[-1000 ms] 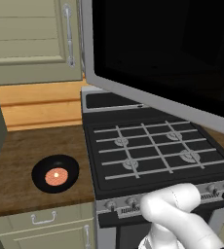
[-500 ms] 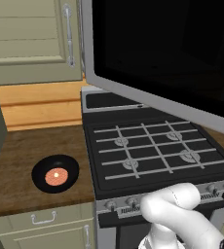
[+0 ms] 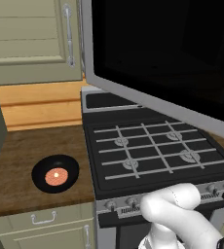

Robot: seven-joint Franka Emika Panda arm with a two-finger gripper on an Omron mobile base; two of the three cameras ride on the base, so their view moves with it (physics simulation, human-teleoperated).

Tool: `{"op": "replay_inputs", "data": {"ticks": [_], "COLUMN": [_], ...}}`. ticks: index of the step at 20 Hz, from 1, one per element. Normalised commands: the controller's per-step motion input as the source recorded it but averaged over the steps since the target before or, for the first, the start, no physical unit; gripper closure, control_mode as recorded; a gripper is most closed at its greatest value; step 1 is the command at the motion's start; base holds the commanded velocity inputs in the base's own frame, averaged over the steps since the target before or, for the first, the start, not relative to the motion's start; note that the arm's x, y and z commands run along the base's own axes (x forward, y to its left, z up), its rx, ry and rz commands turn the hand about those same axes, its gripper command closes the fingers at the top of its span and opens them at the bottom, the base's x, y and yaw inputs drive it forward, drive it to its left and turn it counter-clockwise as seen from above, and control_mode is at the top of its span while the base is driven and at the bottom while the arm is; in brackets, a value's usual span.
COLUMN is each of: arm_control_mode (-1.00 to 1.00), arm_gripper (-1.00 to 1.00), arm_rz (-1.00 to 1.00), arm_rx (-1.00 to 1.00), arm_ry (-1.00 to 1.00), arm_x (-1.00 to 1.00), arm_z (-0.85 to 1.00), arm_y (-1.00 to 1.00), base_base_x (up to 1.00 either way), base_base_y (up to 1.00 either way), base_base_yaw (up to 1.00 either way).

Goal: Open the microwave, place the bowl with waffle inside the microwave, then close the microwave door and turn it on.

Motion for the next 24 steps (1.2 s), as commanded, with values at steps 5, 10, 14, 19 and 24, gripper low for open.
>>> {"op": "replay_inputs", "data": {"ticks": [5,10,14,19,24], "arm_control_mode": [-1.00,-1.00,-1.00,-1.00,-1.00], "arm_gripper": [-1.00,-1.00,-1.00,-1.00,-1.00], "arm_rz": [0.13,0.07,0.00,0.00,0.00], "arm_rx": [0.00,0.00,0.00,-0.03,-0.06], "arm_ry": [0.00,0.00,0.00,-0.01,-0.01], "arm_x": [-0.19,-0.23,-0.32,-0.15,0.00], "arm_z": [0.00,0.00,0.00,0.00,0.00], "arm_y": [0.83,0.99,0.99,0.99,0.94], "base_base_x": [0.00,0.00,0.00,0.00,0.00], "base_base_y": [0.00,0.00,0.00,0.00,0.00], "base_base_yaw": [0.00,0.00,0.00,0.00,0.00]}}
